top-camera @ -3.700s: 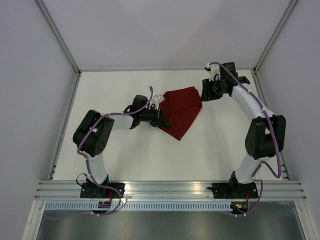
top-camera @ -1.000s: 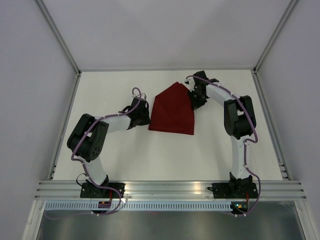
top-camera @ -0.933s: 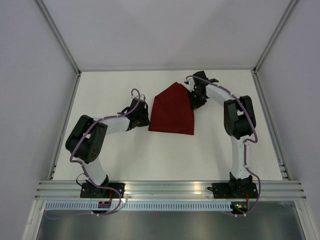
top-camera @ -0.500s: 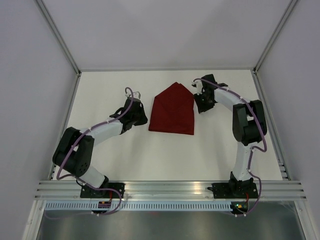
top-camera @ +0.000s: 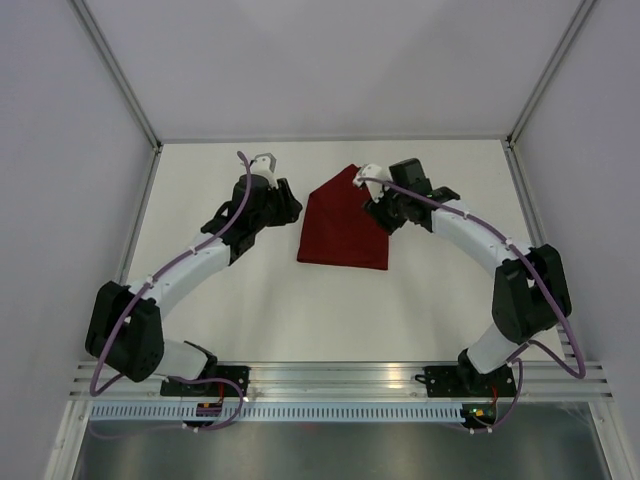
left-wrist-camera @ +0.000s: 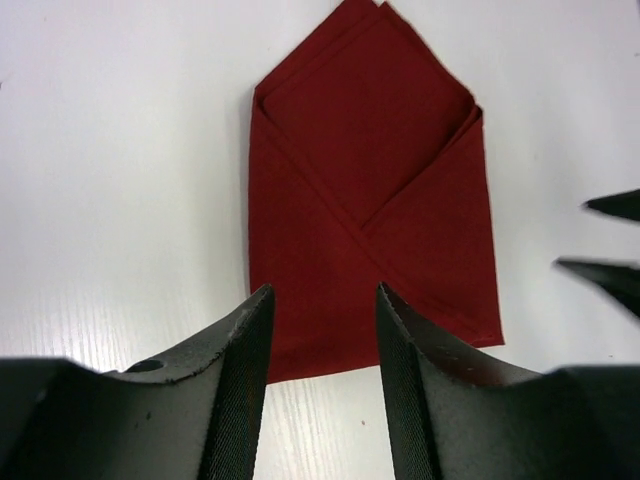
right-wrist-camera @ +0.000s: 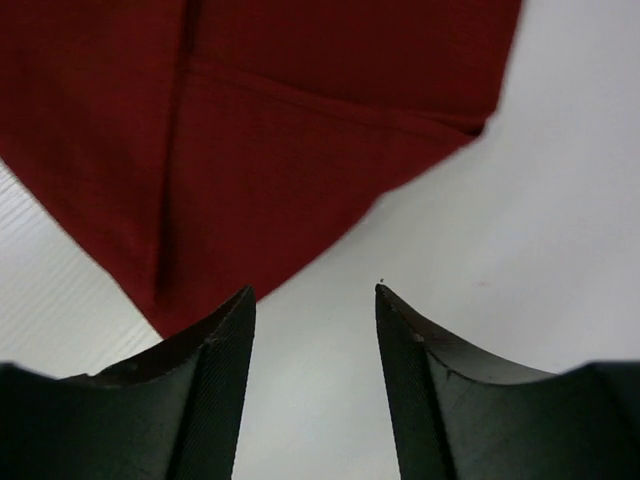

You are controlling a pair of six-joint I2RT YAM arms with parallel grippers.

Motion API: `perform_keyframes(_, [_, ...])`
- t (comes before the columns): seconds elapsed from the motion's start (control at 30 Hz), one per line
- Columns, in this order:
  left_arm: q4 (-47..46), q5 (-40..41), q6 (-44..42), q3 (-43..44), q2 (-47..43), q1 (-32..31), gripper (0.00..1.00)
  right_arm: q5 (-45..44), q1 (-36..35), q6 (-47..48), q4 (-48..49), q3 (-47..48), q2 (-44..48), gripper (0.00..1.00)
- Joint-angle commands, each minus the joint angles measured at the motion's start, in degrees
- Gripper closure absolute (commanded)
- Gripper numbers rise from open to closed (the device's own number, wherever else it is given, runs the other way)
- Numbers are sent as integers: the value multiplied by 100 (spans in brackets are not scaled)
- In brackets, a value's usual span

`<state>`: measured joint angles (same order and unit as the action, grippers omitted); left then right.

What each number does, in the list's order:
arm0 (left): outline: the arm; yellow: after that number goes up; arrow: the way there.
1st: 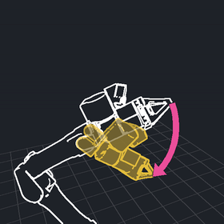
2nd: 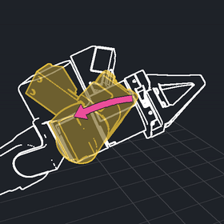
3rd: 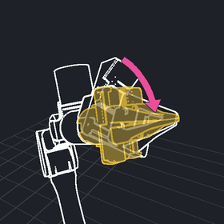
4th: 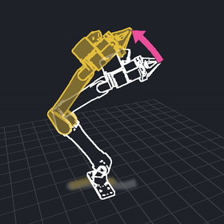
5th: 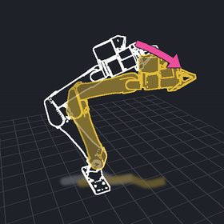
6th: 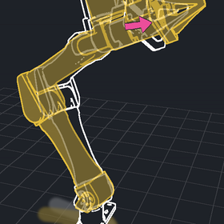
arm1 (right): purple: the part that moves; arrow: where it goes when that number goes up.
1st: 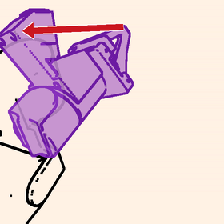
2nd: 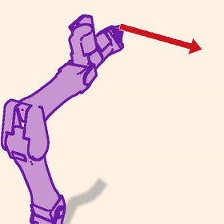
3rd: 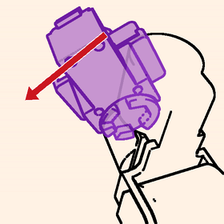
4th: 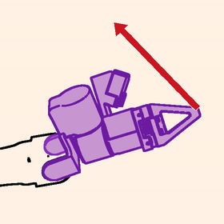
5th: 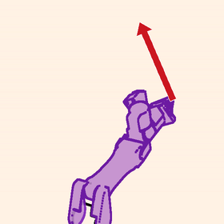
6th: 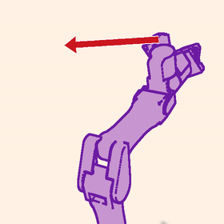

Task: Fold the napkin, place the utensils inside, and roll it up
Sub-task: Roll the napkin with the utensil

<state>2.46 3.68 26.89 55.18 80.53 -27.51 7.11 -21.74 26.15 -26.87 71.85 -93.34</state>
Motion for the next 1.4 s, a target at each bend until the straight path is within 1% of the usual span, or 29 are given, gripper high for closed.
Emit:
perform_keyframes(0.0, [43, -175, -255, 318, -432, 0, 49, 1, -698, 697, 454, -382, 97, 41])
perform_keyframes(0.03, [88, -114, -255, 309, -642, 8, 48, -26, -805, 759, 507, -444, 88, 40])
perform_keyframes(0.13, [306, -87, -272, 440, -889, 78, 45, -315, -1297, 918, 736, -637, 0, 38])
perform_keyframes(0.2, [500, -43, -325, 598, -1048, 122, 44, -500, -1630, 988, 902, -752, -114, 37])
perform_keyframes(0.3, [580, -61, -343, 670, -1136, 158, 44, -562, -1947, 1050, 868, -726, -289, 37])
perform_keyframes(0.5, [686, -175, -413, 793, -1180, 193, 44, -553, -2264, 1146, 868, -787, -474, 37])
perform_keyframes(0.87, [712, -272, -624, 802, -1040, 211, 45, -562, -2282, 1577, 982, -778, -931, 39])
perform_keyframes(1.13, [703, -280, -747, 723, -917, 219, 45, -668, -2203, 1674, 1184, -875, -1160, 40])
perform_keyframes(1.3, [668, -263, -782, 582, -855, 219, 46, -562, -2054, 1770, 1167, -971, -1134, 43])
perform_keyframes(1.37, [624, -272, -782, 538, -829, 219, 46, -510, -2036, 1823, 1149, -998, -1134, 46])
